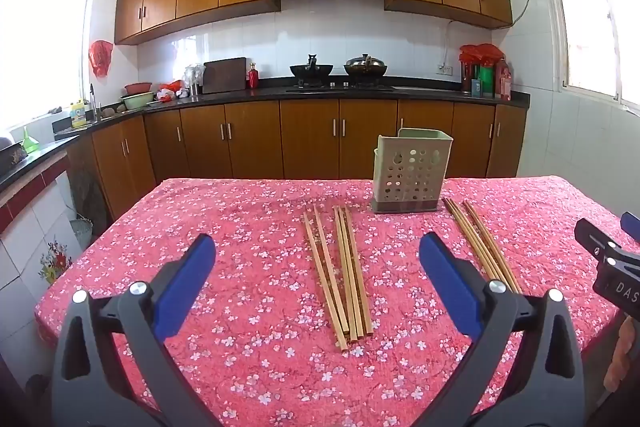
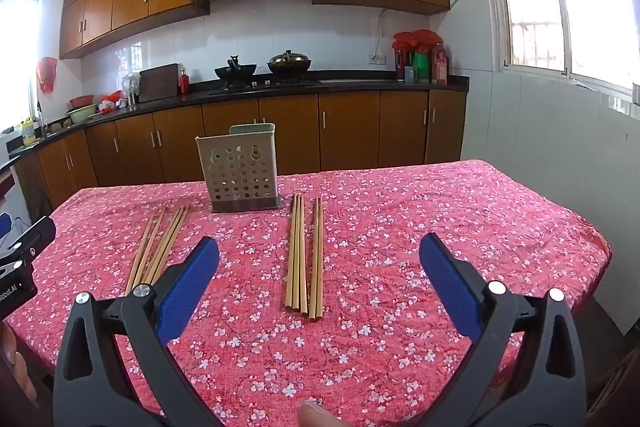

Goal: Organize utensils

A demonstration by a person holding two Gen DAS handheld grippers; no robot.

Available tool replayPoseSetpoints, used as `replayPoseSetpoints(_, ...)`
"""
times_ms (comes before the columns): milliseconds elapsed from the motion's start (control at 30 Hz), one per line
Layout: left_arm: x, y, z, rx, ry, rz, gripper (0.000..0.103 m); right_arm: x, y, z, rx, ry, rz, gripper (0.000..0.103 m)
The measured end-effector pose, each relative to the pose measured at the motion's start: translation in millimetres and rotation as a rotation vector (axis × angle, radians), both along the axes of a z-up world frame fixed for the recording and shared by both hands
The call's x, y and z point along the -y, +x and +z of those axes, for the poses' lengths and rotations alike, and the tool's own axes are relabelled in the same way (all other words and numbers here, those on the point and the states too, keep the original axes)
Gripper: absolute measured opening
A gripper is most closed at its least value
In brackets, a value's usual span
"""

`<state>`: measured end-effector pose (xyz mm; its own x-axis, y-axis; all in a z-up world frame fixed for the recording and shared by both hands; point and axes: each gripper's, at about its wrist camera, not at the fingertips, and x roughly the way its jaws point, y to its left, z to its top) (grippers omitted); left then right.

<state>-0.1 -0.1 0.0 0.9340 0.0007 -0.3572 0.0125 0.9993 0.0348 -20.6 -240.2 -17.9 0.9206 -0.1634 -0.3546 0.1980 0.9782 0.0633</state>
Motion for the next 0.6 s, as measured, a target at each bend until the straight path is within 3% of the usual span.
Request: replayPoseSetpoints(600,0.0,0.1,-0.1,-0.002,0.0,0.0,0.099,-0.3,-0.1,-0.2,0.0,0.002,0.0,0.1)
